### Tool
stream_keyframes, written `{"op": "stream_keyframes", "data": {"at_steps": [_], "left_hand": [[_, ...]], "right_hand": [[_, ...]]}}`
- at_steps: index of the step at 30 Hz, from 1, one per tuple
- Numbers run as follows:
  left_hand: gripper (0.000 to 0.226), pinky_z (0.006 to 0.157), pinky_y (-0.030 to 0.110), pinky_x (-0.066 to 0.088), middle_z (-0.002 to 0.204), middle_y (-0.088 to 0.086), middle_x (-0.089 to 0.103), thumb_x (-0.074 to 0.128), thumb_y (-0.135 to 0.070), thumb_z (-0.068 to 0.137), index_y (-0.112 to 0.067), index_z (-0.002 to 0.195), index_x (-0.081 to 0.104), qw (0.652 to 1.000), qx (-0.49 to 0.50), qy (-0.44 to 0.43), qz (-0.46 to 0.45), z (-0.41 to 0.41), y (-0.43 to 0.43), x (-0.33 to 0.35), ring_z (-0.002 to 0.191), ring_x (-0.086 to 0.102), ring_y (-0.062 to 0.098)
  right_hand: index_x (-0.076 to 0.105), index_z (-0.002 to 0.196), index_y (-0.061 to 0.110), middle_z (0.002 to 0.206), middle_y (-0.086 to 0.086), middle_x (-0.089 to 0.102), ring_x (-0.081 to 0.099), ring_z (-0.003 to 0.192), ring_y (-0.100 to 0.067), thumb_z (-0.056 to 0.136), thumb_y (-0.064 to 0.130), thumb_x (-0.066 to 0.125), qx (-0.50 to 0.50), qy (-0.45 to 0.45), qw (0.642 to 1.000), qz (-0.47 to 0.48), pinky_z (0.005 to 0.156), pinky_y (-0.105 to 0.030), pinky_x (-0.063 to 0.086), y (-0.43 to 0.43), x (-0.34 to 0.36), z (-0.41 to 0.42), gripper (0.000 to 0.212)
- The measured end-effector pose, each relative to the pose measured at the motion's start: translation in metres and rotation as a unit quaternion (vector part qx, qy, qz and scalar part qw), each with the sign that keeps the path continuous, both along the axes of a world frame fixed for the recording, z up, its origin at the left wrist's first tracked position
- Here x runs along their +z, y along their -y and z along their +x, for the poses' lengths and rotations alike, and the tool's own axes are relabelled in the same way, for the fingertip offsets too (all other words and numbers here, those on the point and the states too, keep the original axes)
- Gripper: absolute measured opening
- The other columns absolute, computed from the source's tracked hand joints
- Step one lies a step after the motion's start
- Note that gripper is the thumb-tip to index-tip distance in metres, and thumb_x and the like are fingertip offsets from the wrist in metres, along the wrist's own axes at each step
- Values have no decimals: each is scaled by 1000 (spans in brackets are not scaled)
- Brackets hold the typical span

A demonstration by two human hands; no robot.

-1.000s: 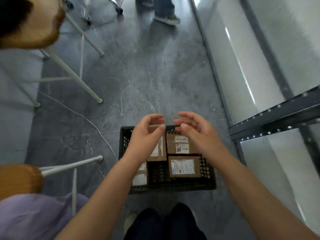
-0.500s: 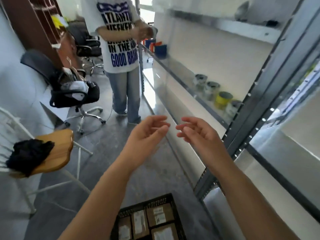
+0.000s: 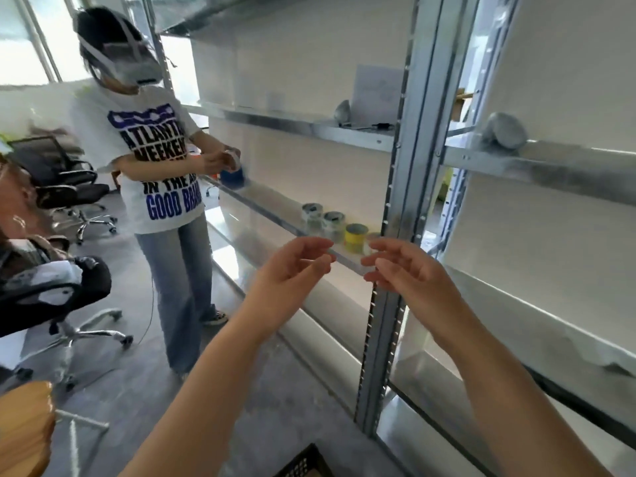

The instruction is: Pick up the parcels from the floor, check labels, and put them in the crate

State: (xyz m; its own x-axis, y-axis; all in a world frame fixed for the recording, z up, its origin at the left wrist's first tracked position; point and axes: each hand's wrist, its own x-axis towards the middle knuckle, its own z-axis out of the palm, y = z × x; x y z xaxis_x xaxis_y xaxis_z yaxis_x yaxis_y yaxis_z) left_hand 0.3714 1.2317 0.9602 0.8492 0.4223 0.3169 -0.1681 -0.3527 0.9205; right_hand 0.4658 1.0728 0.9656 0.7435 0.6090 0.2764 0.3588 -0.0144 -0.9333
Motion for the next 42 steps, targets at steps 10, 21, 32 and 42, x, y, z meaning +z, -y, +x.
{"op": "stream_keyframes", "data": {"at_steps": [10, 21, 32, 42], "left_hand": [[17, 67, 10, 49, 93, -4, 70, 51, -9, 95, -18, 103, 63, 981, -178, -10, -75, 22, 66, -13, 83, 67, 5], [15, 89, 27, 51, 104, -7, 69, 54, -27, 93, -31, 105, 62, 911, -407, -57, 36, 3, 324, 12, 89, 67, 3], [18, 86, 27, 53, 101, -5, 71, 53, -17, 95, -22, 108, 64, 803, -594, -26, -25, -86, 645, 10, 90, 69, 9], [17, 83, 24, 53, 96, -5, 72, 52, -16, 96, -19, 106, 65, 682, -729, -49, -41, -155, 813, 8, 87, 69, 9]], "right_hand": [[63, 108, 25, 97, 6, 72, 69, 86, -9, 95, 13, 49, -210, -38, 977, -3, 72, -14, 53, 111, -10, -53, 22], [57, 114, 33, 106, 10, 68, 66, 89, -1, 95, 23, 49, -391, -34, 914, -103, 93, -24, 49, 352, 7, -173, 23], [57, 111, 35, 101, 9, 71, 68, 92, -9, 94, 21, 51, -624, -31, 779, -46, 94, -33, 50, 619, 9, -325, 22], [55, 120, 27, 99, 5, 72, 69, 85, -5, 94, 17, 52, -785, -23, 617, 34, 84, -24, 50, 720, -9, -431, 28]]}}
